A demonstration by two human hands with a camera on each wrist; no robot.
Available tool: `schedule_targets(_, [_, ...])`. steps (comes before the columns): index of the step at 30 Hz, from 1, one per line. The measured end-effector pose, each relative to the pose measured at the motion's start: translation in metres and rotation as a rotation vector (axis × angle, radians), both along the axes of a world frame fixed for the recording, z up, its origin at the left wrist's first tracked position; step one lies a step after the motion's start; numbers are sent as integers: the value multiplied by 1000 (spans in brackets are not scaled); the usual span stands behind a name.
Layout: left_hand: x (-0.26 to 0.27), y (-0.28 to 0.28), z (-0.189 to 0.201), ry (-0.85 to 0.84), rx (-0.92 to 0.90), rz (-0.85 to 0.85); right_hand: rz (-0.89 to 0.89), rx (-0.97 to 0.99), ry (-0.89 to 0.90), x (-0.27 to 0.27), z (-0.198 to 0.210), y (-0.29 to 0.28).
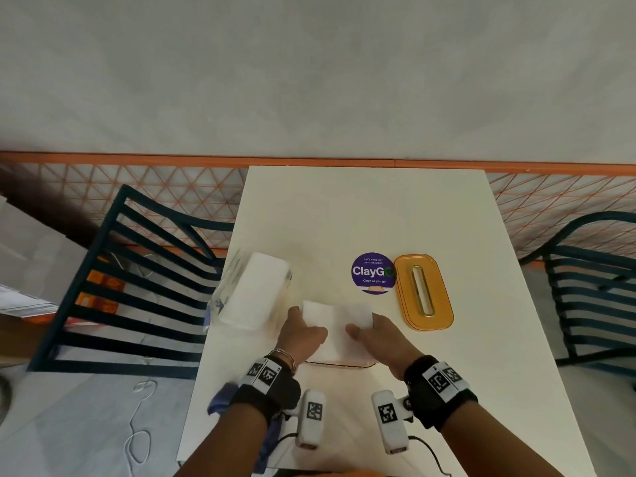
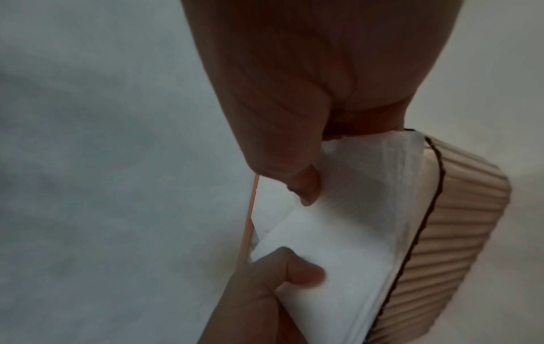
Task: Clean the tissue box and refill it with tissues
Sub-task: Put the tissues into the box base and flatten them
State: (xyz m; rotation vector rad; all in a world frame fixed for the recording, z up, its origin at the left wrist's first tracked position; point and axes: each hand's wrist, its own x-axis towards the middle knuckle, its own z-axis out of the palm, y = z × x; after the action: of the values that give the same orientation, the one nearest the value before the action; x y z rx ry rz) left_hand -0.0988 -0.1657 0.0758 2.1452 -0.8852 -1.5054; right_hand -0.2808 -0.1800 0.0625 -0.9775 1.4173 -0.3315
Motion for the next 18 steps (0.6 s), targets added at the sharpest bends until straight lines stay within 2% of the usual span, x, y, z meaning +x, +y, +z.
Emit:
schedule_targets(4, [9,-3,0,-19,11,0,-66,-14,-28,-10,-7,1])
schedule_targets(8, [21,-3,-4,52,-30,-4,-80,15,-168,-22,-6,-1])
schedule_targets(14, [27,-2,-2,161,-38,2,-107,25,-233,-20,1,-1])
schedule_targets(18, [27,0,7,239,-113,53,-75,-54,-237,-19,8,1])
